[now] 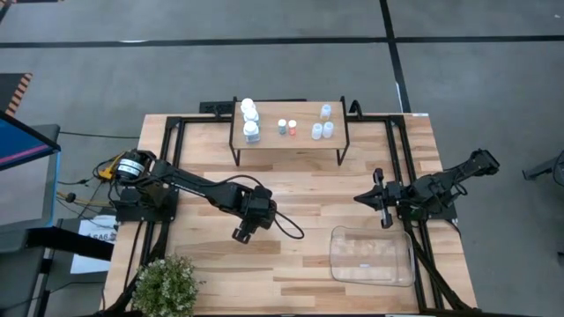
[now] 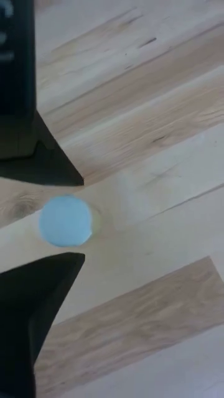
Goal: Pick and place medicine bottles onto shelf by color
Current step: Put the yellow pill bottle on the shelf
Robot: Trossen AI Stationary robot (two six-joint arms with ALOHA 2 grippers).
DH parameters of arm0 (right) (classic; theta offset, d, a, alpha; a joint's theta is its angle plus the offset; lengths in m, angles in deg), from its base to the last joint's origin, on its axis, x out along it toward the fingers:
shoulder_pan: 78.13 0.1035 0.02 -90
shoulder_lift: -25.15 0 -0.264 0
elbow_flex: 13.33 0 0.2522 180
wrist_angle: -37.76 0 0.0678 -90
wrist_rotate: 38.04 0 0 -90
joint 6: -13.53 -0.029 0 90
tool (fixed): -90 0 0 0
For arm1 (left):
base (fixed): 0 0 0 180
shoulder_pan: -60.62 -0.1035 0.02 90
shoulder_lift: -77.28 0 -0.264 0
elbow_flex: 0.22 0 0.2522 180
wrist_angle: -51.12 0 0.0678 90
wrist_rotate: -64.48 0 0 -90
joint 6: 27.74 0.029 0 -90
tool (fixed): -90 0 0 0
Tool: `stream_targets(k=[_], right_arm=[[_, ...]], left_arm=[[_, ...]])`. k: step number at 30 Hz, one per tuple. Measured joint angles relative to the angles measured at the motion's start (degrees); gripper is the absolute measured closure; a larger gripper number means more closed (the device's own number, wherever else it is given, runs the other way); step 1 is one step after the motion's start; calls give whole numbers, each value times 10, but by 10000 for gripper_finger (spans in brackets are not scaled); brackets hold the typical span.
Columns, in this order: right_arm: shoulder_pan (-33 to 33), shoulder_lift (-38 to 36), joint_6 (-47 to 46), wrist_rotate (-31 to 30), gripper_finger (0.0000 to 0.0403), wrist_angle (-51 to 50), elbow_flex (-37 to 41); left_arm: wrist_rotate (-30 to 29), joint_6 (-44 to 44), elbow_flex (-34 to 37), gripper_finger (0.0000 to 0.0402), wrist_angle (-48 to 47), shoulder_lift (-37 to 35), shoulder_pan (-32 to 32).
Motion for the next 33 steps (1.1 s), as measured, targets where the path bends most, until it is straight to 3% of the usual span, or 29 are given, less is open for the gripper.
stream_targets(k=[11,17,24,28,33], right_arm=[[0,0,0,0,370,0,0],[0,0,0,0,370,0,0],[0,0,0,0,370,0,0],[0,0,0,0,370,0,0],[0,0,0,0,370,0,0]], left_arm=[[7,-13,-15,330,-3,1,-3],[-14,-65,-113,328,-74,1,-41],[-29,-36,-264,326,-148,0,-129],[-30,-14,-315,328,-149,0,-196],[-26,6,-330,319,-158,1,-268]])
